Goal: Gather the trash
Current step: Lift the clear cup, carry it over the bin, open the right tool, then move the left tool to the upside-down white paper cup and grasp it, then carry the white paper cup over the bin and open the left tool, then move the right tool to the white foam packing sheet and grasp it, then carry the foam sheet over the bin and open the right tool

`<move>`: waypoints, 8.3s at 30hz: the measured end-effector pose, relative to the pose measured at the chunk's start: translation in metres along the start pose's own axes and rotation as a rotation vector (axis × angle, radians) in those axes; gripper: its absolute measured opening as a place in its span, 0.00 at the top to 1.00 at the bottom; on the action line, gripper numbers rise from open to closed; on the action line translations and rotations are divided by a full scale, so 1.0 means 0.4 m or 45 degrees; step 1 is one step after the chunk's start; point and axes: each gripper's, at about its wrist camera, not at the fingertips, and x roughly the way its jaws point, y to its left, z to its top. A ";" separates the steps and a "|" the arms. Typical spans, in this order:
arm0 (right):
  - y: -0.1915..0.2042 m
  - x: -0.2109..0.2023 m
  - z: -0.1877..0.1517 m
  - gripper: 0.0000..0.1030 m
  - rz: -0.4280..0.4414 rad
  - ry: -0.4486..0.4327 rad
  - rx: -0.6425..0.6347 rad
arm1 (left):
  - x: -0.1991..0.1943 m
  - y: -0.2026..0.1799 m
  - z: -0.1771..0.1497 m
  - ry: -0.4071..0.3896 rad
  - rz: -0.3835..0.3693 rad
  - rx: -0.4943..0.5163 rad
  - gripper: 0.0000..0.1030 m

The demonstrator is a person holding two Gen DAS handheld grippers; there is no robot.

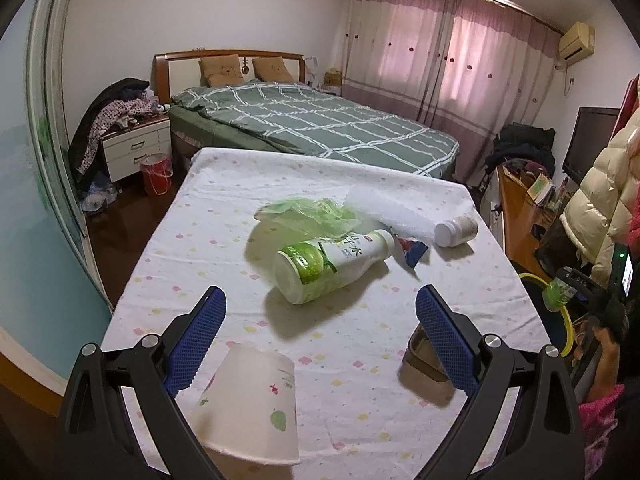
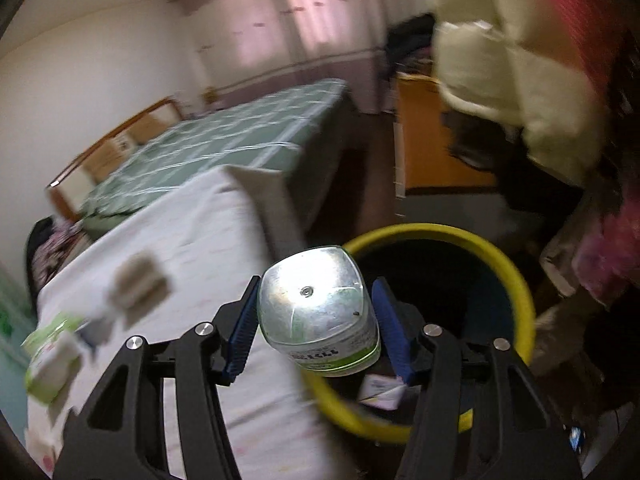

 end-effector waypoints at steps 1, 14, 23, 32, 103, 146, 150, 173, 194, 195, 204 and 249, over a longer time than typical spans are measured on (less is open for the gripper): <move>-0.024 0.013 0.003 0.48 -0.031 0.007 0.022 | 0.006 -0.003 0.001 0.006 0.000 0.003 0.08; -0.092 0.084 0.000 0.43 -0.121 0.076 0.131 | 0.058 -0.009 0.003 0.059 0.000 0.010 0.08; -0.058 0.064 0.003 0.40 -0.146 0.015 0.059 | 0.039 0.017 -0.040 0.109 0.076 0.061 0.08; -0.049 0.068 0.002 0.40 -0.154 0.017 0.030 | 0.032 0.080 -0.086 0.204 0.167 0.055 0.08; -0.359 -0.091 -0.064 0.40 -0.193 0.005 0.071 | 0.389 -1.072 -0.051 0.433 -0.614 0.758 0.34; 0.278 -0.002 -0.073 0.40 0.178 0.102 -0.339 | 0.170 -0.021 0.194 0.015 -0.097 0.076 0.05; 0.412 0.033 -0.087 0.40 0.266 0.150 -0.430 | 0.188 0.078 0.200 -0.010 -0.053 0.008 0.05; 0.851 0.196 -0.150 0.40 0.429 0.280 -0.969 | 0.308 0.184 0.173 -0.022 -0.042 -0.129 0.05; 0.786 0.142 -0.043 0.90 0.604 0.214 -0.709 | 0.357 0.105 0.131 0.096 -0.214 -0.047 0.05; 0.781 0.138 -0.038 0.90 0.611 0.213 -0.701 | 0.360 0.099 0.129 0.101 -0.220 -0.037 0.05; 0.706 0.077 0.019 0.90 0.733 0.197 -0.564 | 0.327 0.050 0.128 0.030 -0.175 0.077 0.05; 0.002 0.021 0.031 0.76 0.074 0.047 -0.024 | 0.360 0.039 0.071 0.228 -0.197 0.188 0.05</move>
